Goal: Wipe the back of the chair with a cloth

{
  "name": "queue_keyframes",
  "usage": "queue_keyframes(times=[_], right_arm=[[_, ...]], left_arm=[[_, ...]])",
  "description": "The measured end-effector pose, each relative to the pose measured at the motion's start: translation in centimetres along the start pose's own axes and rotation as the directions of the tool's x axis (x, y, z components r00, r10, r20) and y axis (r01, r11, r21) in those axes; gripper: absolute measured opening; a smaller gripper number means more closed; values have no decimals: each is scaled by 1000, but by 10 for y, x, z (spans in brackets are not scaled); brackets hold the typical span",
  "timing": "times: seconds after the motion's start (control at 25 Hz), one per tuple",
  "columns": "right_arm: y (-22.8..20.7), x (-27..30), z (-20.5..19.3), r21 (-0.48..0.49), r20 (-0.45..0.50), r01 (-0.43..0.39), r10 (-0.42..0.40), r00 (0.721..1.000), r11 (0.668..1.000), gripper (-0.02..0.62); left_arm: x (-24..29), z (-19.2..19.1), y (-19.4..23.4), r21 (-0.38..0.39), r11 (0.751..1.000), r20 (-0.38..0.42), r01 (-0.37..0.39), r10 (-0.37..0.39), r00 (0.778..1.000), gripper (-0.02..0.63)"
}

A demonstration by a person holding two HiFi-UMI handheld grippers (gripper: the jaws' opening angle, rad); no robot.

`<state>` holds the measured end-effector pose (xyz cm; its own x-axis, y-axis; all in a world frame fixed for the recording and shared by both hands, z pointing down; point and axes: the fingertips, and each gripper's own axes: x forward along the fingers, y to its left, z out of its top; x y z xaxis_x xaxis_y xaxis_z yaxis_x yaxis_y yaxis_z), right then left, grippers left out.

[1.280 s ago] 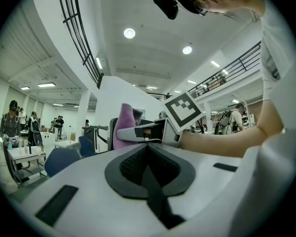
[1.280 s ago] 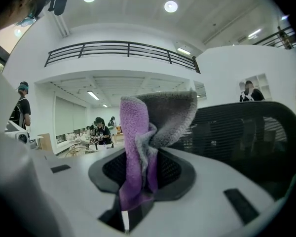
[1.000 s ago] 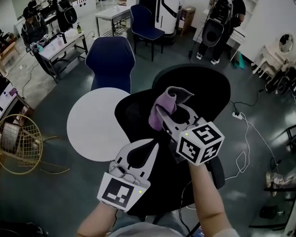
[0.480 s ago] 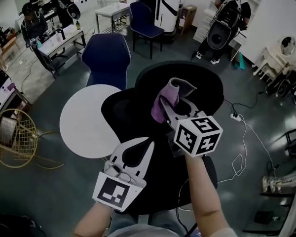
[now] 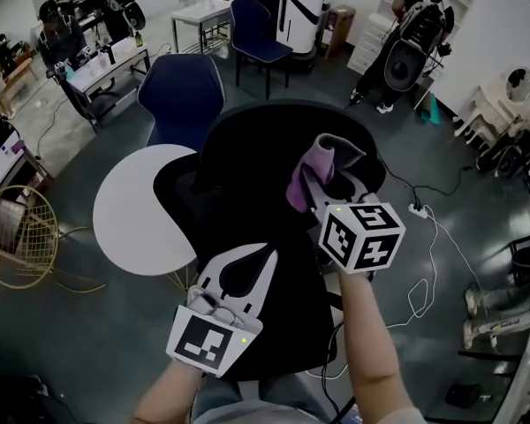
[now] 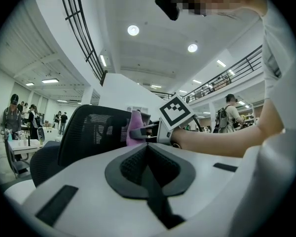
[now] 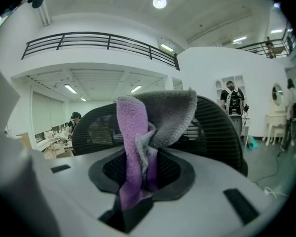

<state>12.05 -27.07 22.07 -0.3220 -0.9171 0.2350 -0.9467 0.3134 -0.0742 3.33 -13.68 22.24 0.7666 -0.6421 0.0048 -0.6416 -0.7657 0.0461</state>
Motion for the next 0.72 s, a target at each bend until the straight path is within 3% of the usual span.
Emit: queue_keyframes(times=[0.44, 0.72], right_arm=[[-55, -42, -10, -5, -13, 122, -122, 992, 993, 121], [-63, -44, -21, -24, -21, 170, -171, 985, 985, 120]], left_arm=[[11, 3, -17, -1, 1000, 11, 20, -20, 1000, 12], [8, 3, -20, 5, 1000, 4, 22, -23, 1000, 12]])
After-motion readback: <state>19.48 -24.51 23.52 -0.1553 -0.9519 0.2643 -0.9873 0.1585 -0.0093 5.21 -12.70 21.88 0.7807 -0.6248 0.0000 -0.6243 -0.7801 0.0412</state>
